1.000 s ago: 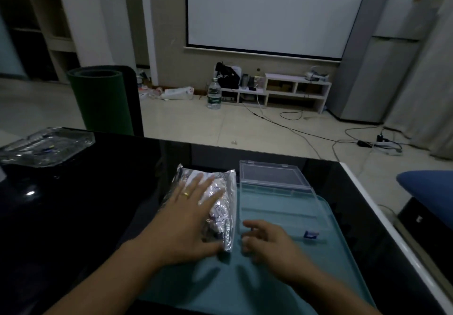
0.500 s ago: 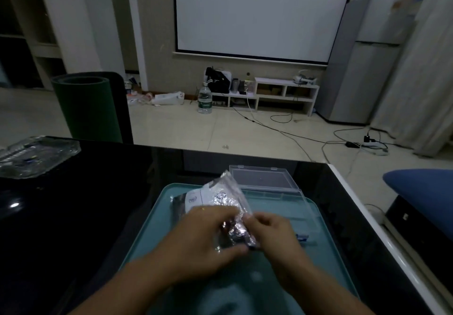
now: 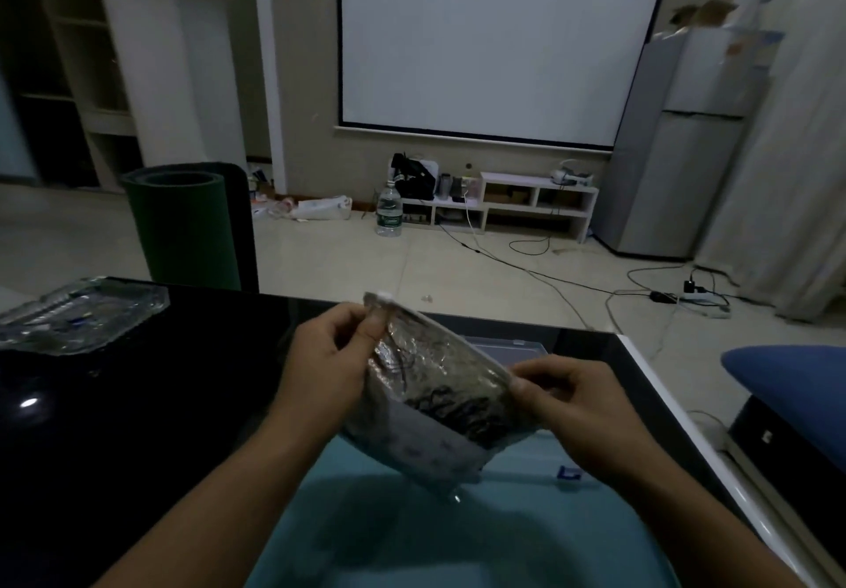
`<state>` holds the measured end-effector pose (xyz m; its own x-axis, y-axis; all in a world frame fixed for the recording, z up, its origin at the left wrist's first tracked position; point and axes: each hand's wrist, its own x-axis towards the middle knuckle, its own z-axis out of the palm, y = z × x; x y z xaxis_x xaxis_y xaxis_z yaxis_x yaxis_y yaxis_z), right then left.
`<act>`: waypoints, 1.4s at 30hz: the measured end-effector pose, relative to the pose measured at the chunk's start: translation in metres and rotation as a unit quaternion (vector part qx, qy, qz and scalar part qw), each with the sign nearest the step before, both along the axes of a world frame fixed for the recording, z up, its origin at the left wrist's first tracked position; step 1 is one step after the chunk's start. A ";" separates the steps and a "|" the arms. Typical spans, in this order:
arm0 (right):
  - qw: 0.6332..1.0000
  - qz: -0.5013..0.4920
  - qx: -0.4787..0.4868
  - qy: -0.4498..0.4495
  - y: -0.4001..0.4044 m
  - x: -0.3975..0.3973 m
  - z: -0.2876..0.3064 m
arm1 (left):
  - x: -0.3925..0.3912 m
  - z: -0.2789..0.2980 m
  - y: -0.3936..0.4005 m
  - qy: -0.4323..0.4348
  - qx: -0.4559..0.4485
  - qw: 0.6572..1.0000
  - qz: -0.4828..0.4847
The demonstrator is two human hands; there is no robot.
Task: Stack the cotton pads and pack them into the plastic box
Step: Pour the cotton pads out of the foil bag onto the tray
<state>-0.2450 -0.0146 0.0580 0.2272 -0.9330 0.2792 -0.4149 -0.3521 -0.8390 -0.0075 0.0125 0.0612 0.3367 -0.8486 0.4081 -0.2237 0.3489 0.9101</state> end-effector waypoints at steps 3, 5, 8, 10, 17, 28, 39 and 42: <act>0.997 -0.029 -0.065 0.029 0.010 0.006 0.013 | -0.015 0.004 0.010 -0.032 -0.007 0.999 0.022; 0.994 -0.012 -0.107 0.017 0.022 0.019 0.024 | -0.032 0.007 0.019 -0.063 -0.008 0.998 0.001; 0.990 0.025 -0.137 0.006 0.035 0.032 0.032 | -0.052 0.008 0.026 -0.169 -0.042 0.985 -0.019; 0.985 0.020 -0.172 0.005 0.036 0.035 0.030 | -0.059 0.007 0.028 -0.210 -0.054 0.976 -0.029; 0.979 0.007 -0.204 -0.020 0.033 0.032 0.025 | -0.056 0.009 0.027 -0.162 -0.055 0.984 -0.044; 0.954 -0.007 -0.296 0.040 0.024 0.029 0.015 | -0.045 0.016 0.022 -0.108 -0.088 0.990 0.034; 0.958 -0.012 -0.205 0.201 -0.001 -0.021 -0.031 | 0.010 0.008 -0.002 0.107 -0.049 0.987 0.108; 0.959 -0.006 -0.199 0.203 0.007 -0.014 -0.027 | 0.004 -0.001 -0.001 0.079 -0.034 0.993 0.081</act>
<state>-0.2589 -0.0079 0.0310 0.3832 -0.7733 0.5051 -0.6840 -0.6051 -0.4075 -0.0034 0.0110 0.0598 0.5300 -0.7504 0.3950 -0.1386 0.3828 0.9134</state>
